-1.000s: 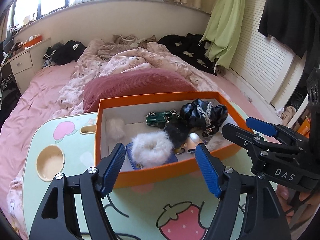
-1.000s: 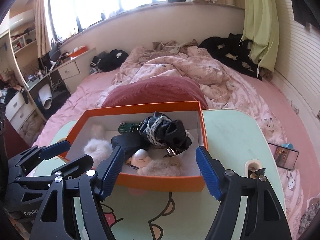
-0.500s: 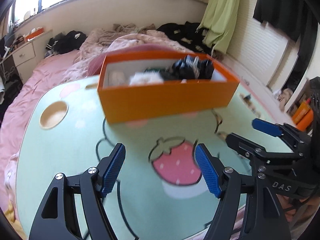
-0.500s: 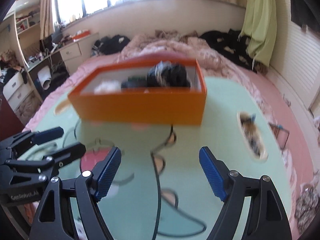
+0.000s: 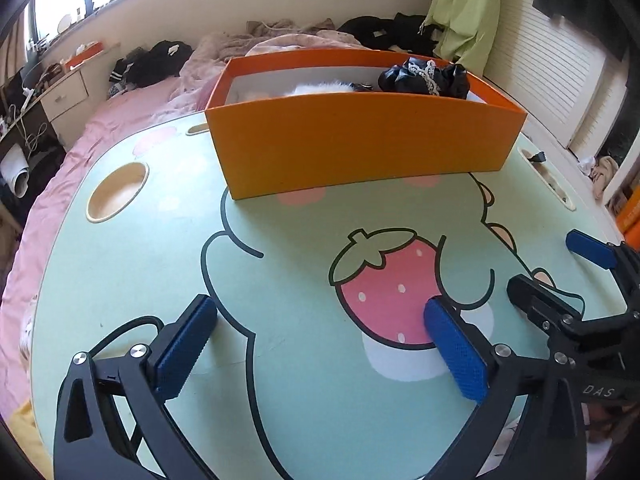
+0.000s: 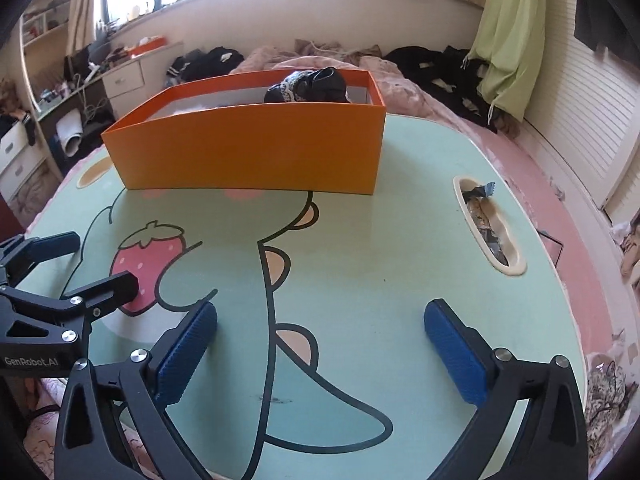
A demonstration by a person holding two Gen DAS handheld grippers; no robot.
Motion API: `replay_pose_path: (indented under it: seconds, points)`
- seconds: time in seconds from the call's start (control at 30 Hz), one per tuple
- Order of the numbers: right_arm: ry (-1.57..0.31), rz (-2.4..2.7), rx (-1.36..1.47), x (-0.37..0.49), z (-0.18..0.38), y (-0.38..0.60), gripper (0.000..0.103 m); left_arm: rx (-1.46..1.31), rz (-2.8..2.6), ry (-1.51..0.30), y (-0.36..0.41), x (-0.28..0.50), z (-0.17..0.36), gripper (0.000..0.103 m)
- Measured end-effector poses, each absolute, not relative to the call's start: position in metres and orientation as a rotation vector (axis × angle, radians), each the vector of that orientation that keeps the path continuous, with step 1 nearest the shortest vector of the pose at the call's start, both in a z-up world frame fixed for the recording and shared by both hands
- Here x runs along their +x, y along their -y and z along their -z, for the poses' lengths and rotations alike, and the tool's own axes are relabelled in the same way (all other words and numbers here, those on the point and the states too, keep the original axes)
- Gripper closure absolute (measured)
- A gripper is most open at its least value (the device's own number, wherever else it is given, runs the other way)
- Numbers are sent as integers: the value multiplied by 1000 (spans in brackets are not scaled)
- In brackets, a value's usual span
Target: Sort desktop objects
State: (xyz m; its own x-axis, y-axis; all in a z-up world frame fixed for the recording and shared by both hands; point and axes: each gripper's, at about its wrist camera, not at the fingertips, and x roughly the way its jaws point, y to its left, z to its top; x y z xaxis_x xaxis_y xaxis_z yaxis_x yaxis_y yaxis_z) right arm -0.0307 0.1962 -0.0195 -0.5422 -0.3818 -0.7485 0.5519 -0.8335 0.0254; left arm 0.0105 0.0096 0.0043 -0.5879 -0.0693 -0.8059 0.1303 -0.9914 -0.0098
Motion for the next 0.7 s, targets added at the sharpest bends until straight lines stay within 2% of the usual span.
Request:
replay_pose_path:
  seconds: [0.7]
  points:
    - [-288, 2350, 1068, -30, 20, -196, 0, 1342, 2715, -104, -9, 10, -2, 0]
